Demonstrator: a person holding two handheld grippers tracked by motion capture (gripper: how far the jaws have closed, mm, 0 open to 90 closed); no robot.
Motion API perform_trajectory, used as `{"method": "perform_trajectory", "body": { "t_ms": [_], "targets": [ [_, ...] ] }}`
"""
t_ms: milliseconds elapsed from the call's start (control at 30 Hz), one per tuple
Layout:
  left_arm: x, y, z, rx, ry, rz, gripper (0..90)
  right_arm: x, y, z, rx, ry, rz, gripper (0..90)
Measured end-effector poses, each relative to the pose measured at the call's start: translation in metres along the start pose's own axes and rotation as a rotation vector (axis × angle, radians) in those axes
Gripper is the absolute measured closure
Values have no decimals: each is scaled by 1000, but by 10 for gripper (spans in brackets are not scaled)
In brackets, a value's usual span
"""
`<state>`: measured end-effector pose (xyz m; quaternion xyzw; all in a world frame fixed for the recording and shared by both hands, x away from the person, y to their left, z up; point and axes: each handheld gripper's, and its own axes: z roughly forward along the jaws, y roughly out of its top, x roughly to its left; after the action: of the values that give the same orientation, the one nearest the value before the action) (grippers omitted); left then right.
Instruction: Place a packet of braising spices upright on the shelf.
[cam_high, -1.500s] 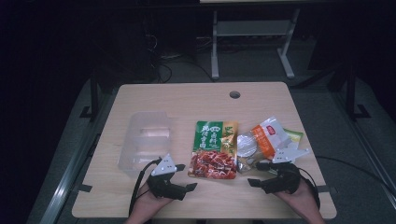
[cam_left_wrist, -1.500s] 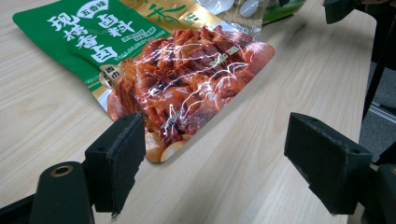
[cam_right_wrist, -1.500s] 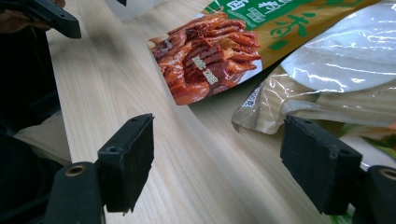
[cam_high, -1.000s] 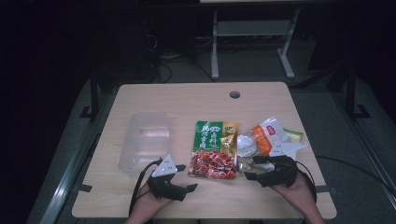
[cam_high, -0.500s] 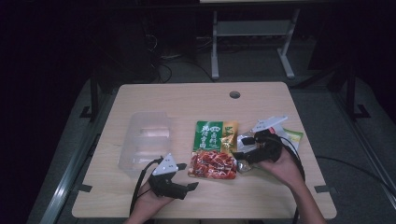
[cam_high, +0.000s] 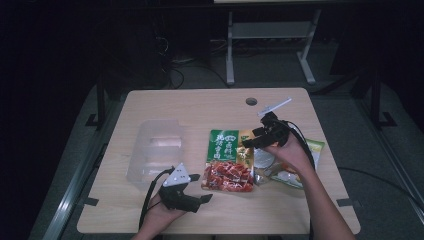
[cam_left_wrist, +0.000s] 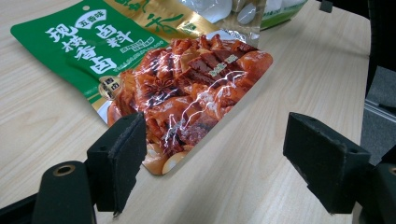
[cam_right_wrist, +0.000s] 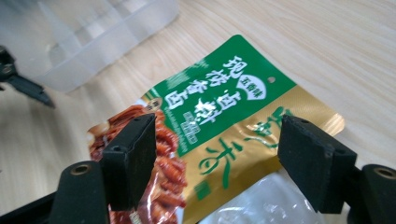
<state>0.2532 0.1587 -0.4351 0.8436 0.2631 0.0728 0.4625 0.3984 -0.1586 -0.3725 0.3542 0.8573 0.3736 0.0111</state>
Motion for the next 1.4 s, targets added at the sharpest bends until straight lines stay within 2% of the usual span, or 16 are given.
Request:
{"method": "perform_trajectory", "body": {
  "t_ms": [200, 233, 300, 467, 633, 667, 700, 900, 1033, 1067, 1133, 1200, 1300, 1333, 1400],
  "targets": [
    [-2, 1, 1, -5, -2, -4, 213, -9, 12, 9, 25, -23, 20, 281],
    [-2, 1, 1, -10, -5, -5, 213, -15, 13, 12, 16, -29, 36, 290],
    [-1, 1, 2, -7, -10, -2, 213, -21, 12, 17, 36, -41, 46, 293],
    [-2, 1, 2, -11, -13, 2, 215, -35, 8, 30, 100, -79, 106, 302],
    [-2, 1, 3, -13, -21, -7, 215, -47, 5, 36, 116, -100, 172, 319],
    [-2, 1, 3, -13, -21, -7, 215, -47, 5, 36, 116, -100, 172, 319],
    [-2, 2, 3, -12, -21, -6, 215, -51, 3, 40, 136, -105, 201, 322],
    [-2, 2, 4, -12, -25, -7, 215, -55, 2, 51, 189, -132, 248, 348],
    [-2, 2, 4, -11, -25, 1, 215, -56, 2, 56, 205, -129, 272, 368],
    [-2, 2, 4, -11, -25, 3, 215, -57, 3, 59, 227, -125, 285, 373],
    [-2, 2, 4, -13, -25, 0, 215, -56, 5, 63, 257, -124, 290, 405],
    [-2, 2, 5, -10, -26, -5, 215, -54, 7, 64, 261, -116, 280, 457],
    [-2, 2, 5, -9, -26, -5, 215, -53, 8, 67, 269, -118, 276, 479],
    [-2, 2, 5, -9, -26, -4, 215, -53, 8, 68, 276, -122, 275, 546],
    [-2, 2, 5, -9, -25, -1, 215, -53, 8, 70, 280, -129, 280, 596]
  ]
}}
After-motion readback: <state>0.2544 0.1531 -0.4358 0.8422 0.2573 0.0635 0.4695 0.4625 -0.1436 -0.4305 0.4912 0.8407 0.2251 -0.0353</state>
